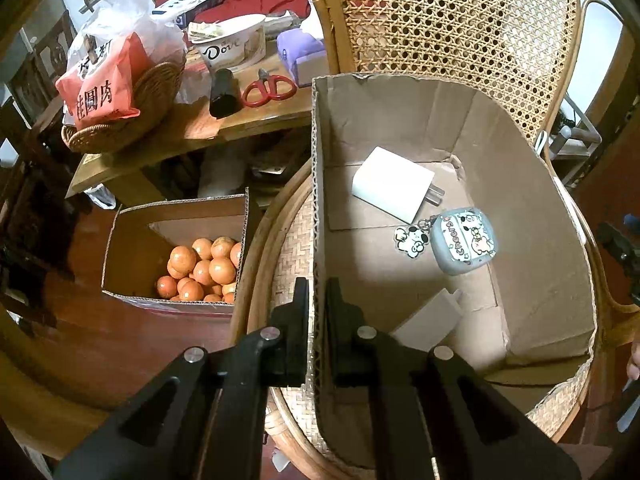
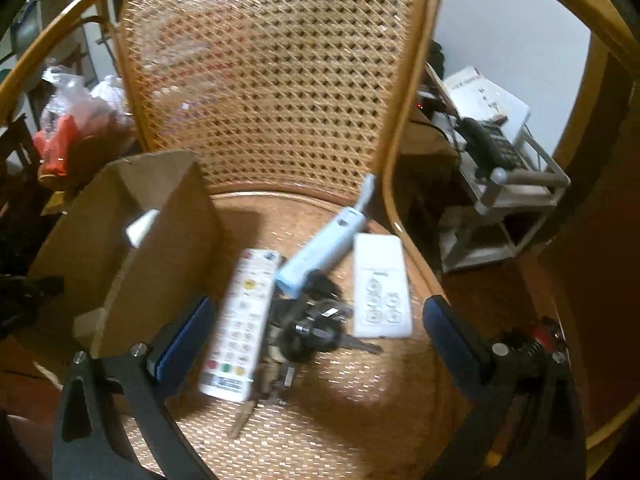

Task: Organize rigid objects
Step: 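Move the right gripper back toward the keys and remotes, then lower the right gripper onto the bunch of keys, then close the right gripper on the key ring of the bunch of keys, then lift the keys with the right gripper and carry them into the box, then open the right gripper and move it back over the seat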

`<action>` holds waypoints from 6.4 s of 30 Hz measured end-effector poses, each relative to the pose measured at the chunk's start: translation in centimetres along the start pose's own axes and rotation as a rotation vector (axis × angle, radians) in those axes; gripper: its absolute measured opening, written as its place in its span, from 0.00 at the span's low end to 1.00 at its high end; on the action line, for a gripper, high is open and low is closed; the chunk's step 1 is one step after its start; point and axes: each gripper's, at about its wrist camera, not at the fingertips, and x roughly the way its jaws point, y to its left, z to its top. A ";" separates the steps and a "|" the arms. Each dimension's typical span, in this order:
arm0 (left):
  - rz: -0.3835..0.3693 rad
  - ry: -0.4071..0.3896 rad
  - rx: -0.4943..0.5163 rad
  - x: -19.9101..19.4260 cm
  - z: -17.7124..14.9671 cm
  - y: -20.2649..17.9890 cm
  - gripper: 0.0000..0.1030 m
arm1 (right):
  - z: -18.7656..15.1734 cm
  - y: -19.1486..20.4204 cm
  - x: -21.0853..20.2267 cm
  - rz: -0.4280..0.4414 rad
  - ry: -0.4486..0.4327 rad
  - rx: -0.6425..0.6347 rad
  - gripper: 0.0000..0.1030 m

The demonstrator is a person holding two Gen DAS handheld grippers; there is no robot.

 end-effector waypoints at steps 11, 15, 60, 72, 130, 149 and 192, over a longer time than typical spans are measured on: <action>-0.001 0.002 0.000 0.0 0.1 -0.1 0.07 | -1.2 -2.0 2.4 0.009 0.121 0.096 1.00; -0.002 0.001 0.001 0.0 0.0 -0.1 0.08 | -1.4 -2.2 2.9 -0.020 0.133 0.103 1.00; -0.002 0.001 0.009 0.0 0.0 -0.3 0.08 | -2.5 -2.3 6.3 0.002 0.219 0.424 0.44; -0.003 -0.002 0.002 -0.1 0.1 -0.1 0.07 | -3.9 -6.3 5.3 0.129 0.267 0.438 0.43; -0.019 0.008 -0.016 0.3 0.1 0.1 0.04 | -1.6 -0.8 3.5 0.059 0.207 0.137 0.03; -0.009 -0.003 -0.011 0.2 0.1 -0.2 0.03 | 2.3 2.0 -5.9 0.186 -0.233 0.147 0.03; -0.010 -0.006 -0.009 -0.1 -0.2 -0.1 0.04 | 1.0 8.5 -5.2 0.330 -0.172 -0.057 0.18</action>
